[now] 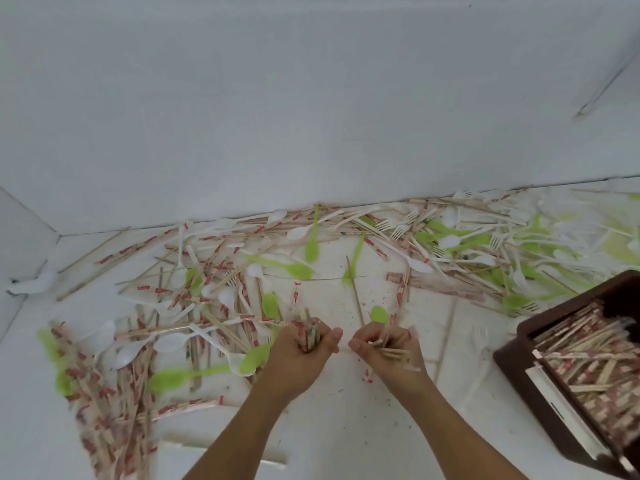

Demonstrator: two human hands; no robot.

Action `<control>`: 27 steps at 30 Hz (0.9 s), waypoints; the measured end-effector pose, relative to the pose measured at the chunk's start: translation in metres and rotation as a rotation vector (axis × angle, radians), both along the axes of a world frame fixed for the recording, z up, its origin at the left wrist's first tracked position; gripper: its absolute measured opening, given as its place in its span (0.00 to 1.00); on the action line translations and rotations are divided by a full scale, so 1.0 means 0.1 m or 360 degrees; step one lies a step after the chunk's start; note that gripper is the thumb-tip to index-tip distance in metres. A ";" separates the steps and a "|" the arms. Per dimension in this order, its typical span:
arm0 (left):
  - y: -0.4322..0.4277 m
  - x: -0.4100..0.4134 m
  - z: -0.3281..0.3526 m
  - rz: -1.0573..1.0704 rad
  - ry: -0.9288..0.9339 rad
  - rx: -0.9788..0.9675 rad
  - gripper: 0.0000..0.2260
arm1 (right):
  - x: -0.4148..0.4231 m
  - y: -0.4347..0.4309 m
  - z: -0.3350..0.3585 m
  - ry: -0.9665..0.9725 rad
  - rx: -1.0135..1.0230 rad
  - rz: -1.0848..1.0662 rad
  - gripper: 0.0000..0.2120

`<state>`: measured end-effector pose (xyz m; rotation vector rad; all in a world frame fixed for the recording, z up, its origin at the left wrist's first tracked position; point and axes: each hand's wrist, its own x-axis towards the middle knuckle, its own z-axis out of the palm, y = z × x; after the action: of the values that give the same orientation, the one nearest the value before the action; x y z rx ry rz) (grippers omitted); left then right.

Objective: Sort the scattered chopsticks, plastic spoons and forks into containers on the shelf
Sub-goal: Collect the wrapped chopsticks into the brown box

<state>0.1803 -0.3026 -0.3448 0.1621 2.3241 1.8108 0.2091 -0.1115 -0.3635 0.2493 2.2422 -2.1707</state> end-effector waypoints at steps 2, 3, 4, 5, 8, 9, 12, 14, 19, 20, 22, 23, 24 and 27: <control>0.03 0.03 -0.03 -0.0001 0.0053 0.0014 0.13 | 0.04 0.00 0.05 0.0073 0.0068 0.0027 0.05; 0.05 0.04 -0.04 -0.0014 0.0073 0.0000 0.13 | 0.04 -0.01 0.07 0.0087 0.0087 0.0015 0.04; 0.07 0.05 -0.07 -0.0030 0.0087 -0.0030 0.14 | 0.03 -0.03 0.08 0.0084 0.0078 -0.0002 0.06; 0.09 0.06 -0.09 -0.0041 0.0109 -0.0060 0.15 | 0.03 -0.05 0.09 0.0090 0.0073 -0.0007 0.06; 0.10 0.08 -0.12 -0.0010 0.0186 -0.0043 0.23 | 0.03 -0.09 0.11 0.0210 0.0052 0.0016 0.12; 0.11 0.08 -0.15 0.0013 0.0181 -0.0036 0.25 | 0.03 -0.09 0.10 0.0173 0.0067 0.0040 0.14; 0.12 0.07 -0.18 0.0123 0.0056 -0.0112 0.30 | 0.04 -0.11 0.11 -0.0061 0.0182 0.0036 0.24; 0.17 -0.02 -0.14 0.0219 -0.0057 -0.0159 0.32 | 0.01 -0.08 0.20 -0.0190 0.0201 -0.0079 0.30; 0.45 -0.49 0.00 0.0312 -0.0351 -0.0215 0.23 | -0.38 0.35 0.53 -0.0384 0.0059 -0.0675 0.20; 0.52 -0.63 -0.02 0.0294 -0.0348 -0.0308 0.19 | -0.51 0.46 0.52 -0.0419 0.0119 -0.0698 0.14; 0.68 -0.87 -0.06 0.0209 -0.0350 -0.0589 0.11 | -0.76 0.66 0.41 -0.0561 0.0460 -0.0652 0.09; 0.77 -0.97 -0.11 0.0158 -0.0357 -0.0741 0.12 | -0.88 0.73 0.31 -0.0652 0.0722 -0.0570 0.09; 0.85 -1.05 -0.17 0.0120 -0.0362 -0.0883 0.14 | -0.96 0.78 0.21 -0.0736 0.0968 -0.0486 0.11; 1.03 -1.17 -0.32 0.0132 -0.0395 -0.1160 0.16 | -1.14 0.83 -0.01 -0.0905 0.1432 -0.0336 0.12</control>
<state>0.0628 -0.1993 -0.3770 -0.2514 2.6416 0.8415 0.0953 -0.0287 -0.3647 0.9785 2.6708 -0.7890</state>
